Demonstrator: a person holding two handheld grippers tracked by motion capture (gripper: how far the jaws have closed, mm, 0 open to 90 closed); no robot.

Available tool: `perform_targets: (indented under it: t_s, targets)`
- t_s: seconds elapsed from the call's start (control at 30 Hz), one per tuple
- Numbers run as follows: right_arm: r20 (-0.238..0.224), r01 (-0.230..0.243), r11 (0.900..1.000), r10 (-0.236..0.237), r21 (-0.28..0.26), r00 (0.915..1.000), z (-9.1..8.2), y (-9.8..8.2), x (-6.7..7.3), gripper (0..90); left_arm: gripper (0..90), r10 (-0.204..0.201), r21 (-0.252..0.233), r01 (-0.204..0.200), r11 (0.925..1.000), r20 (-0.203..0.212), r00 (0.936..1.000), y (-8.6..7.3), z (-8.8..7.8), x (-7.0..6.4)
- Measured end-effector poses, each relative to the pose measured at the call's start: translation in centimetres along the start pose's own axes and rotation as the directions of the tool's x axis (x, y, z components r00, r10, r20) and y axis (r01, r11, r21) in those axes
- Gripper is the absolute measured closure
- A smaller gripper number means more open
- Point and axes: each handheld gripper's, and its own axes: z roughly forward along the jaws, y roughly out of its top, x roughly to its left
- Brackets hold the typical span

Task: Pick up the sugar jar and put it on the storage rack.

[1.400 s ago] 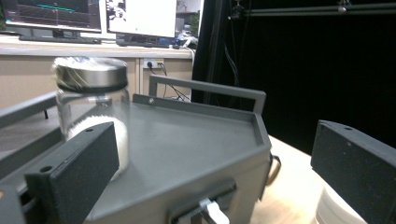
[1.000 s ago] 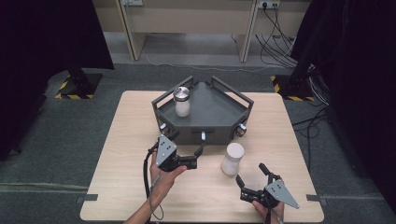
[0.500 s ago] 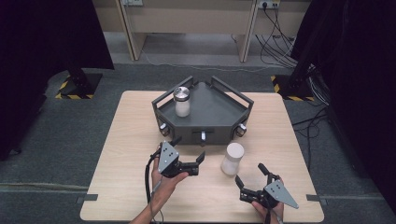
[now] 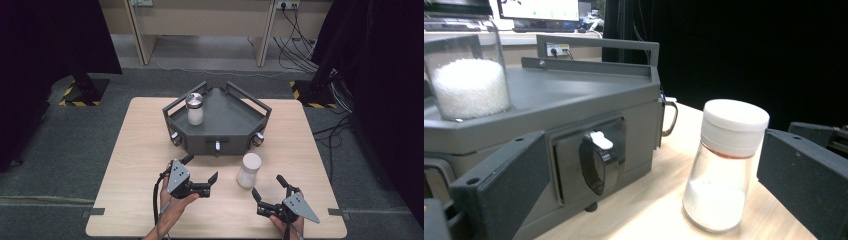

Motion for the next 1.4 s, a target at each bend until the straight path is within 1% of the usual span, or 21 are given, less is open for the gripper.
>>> perform_targets:
  t_s: [0.17, 0.37, 0.57, 0.7, 0.83, 0.93, 1.0, 1.1, 1.2, 1.4]
  targets:
    - [-0.001, 0.000, 1.000, 0.000, 0.001, 1.0000, 0.0, 0.0, 0.0, 1.6, 0.3, 0.009, 0.001, -0.009, 1.0000, 0.013, 0.9999, -0.6, -0.1, -0.2]
    - [-0.002, -0.001, 1.000, 0.001, 0.003, 1.0000, 0.0, 0.0, 0.0, 1.6, 0.3, 0.007, -0.005, -0.007, 1.0000, 0.026, 0.9996, -1.5, -0.5, -0.1]
    - [-0.004, 0.001, 1.000, -0.001, 0.004, 1.0000, 0.1, 0.0, 0.1, 1.6, 0.3, 0.016, -0.010, -0.015, 0.9998, 0.040, 0.9991, -2.4, -1.0, -0.1]
    - [-0.004, 0.001, 1.000, -0.001, 0.004, 1.0000, 0.0, 0.0, 0.1, 1.6, 0.3, 0.015, 0.012, -0.015, 0.9998, 0.050, 0.9987, -3.2, -1.1, -0.1]
    - [-0.004, 0.000, 1.000, 0.000, 0.004, 1.0000, 0.1, 0.0, 0.0, 1.7, 0.3, 0.016, 0.014, -0.017, 0.9998, 0.052, 0.9985, -3.7, -1.2, 0.0]
    - [-0.006, 0.001, 1.000, -0.001, 0.004, 1.0000, 0.1, 0.0, 0.0, 1.6, 0.3, 0.033, 0.003, -0.034, 0.9994, 0.052, 0.9981, -4.0, -1.4, -0.1]
    - [-0.008, 0.001, 1.000, -0.001, 0.005, 1.0000, 0.1, 0.0, 0.1, 1.7, 0.3, 0.036, -0.004, -0.036, 0.9994, 0.057, 0.9977, -4.3, -1.5, -0.1]
    - [-0.010, 0.002, 1.000, -0.001, 0.007, 1.0000, 0.1, 0.0, 0.1, 1.7, 0.3, 0.050, -0.015, -0.050, 0.9987, 0.060, 0.9969, -4.7, -1.7, -0.2]
    - [-0.012, 0.002, 1.000, -0.002, 0.008, 0.9999, 0.1, 0.0, 0.1, 1.7, 0.3, 0.050, -0.015, -0.049, 0.9987, 0.064, 0.9967, -4.9, -1.7, -0.1]
    - [-0.012, 0.003, 1.000, -0.003, 0.009, 0.9999, 0.1, 0.0, 0.1, 1.7, 0.3, 0.045, -0.006, -0.045, 0.9990, 0.058, 0.9973, -5.1, -1.6, 0.1]
